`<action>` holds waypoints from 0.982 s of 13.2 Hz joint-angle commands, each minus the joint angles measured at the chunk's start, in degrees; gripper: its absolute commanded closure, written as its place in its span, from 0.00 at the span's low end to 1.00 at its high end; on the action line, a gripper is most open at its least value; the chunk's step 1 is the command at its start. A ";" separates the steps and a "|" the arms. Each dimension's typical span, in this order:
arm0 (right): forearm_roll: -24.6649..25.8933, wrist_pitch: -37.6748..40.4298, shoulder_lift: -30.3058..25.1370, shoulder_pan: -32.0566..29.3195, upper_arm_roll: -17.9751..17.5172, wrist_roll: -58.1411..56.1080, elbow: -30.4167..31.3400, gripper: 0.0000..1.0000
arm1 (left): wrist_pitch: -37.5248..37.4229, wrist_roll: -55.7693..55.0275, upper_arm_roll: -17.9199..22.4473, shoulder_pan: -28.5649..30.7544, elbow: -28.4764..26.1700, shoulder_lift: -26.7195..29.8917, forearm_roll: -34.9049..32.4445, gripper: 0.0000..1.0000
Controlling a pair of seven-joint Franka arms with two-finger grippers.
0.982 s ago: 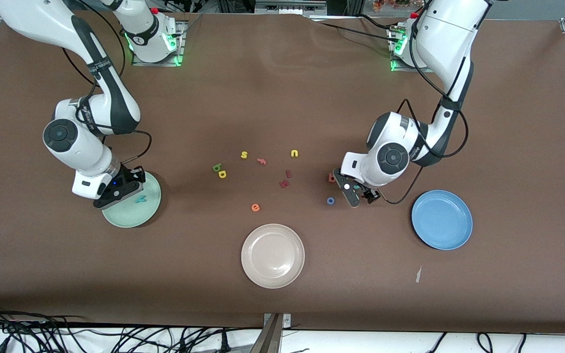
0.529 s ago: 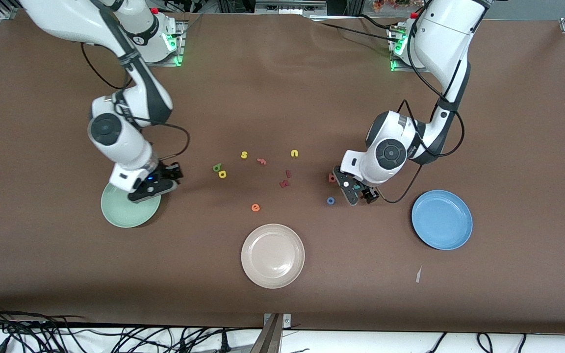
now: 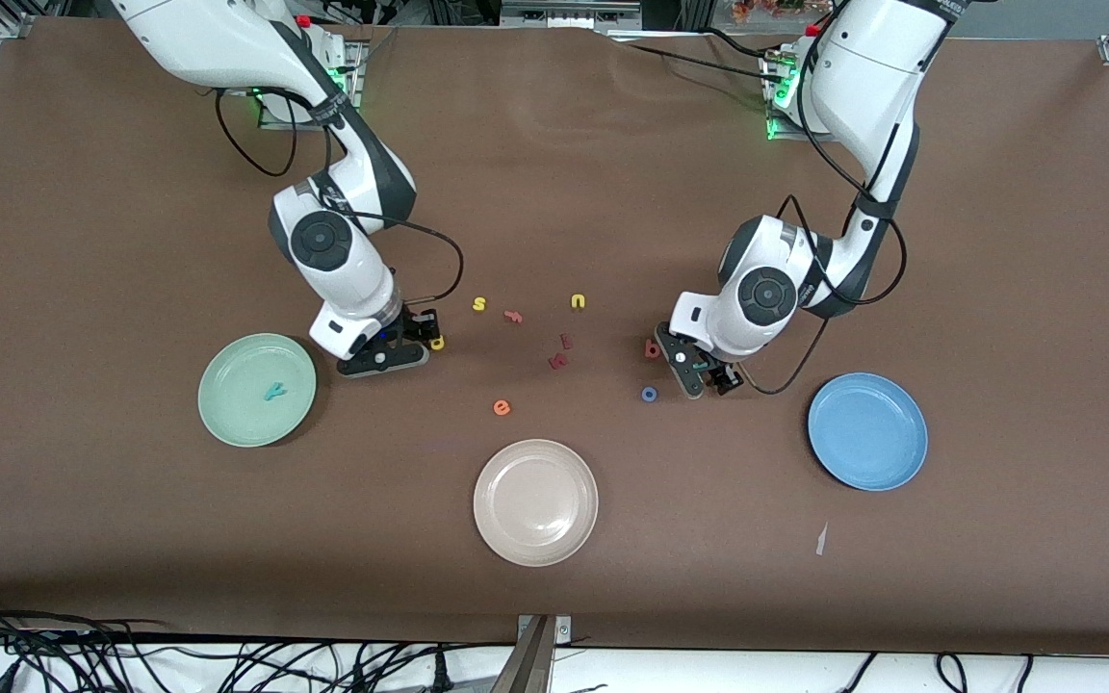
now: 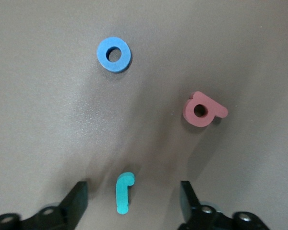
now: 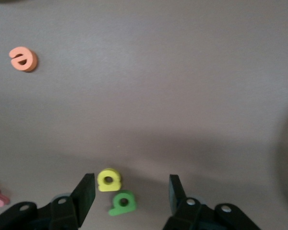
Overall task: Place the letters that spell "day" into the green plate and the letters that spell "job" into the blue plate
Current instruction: 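Grasp the yellow letter with the right gripper while the left gripper grasps j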
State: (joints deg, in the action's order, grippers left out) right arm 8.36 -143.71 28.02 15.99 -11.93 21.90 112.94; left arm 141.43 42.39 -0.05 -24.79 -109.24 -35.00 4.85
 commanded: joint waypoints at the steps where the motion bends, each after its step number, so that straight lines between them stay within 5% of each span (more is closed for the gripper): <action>1: 0.86 -3.49 3.34 2.02 0.33 3.14 -1.67 0.29 | 2.87 2.86 -0.21 0.27 -2.81 1.34 -0.99 0.28; 6: 1.83 -6.14 4.94 2.11 0.33 3.23 -0.97 0.30 | 4.11 3.22 -0.21 0.53 -3.61 1.51 -0.99 0.55; 11: 2.01 -8.25 5.02 2.11 0.24 4.20 1.66 0.39 | 4.90 3.13 -0.21 0.62 -3.87 1.42 -0.99 0.94; 13: 2.09 -8.34 5.37 2.37 0.24 5.34 1.67 0.42 | 4.64 3.13 -0.21 0.97 -3.70 1.51 -0.73 1.00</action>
State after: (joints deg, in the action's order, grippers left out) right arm 9.23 -150.58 33.24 17.94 -11.73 25.02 113.93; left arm 145.22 44.67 0.01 -24.53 -111.22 -34.03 4.78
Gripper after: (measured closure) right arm 0.388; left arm 0.846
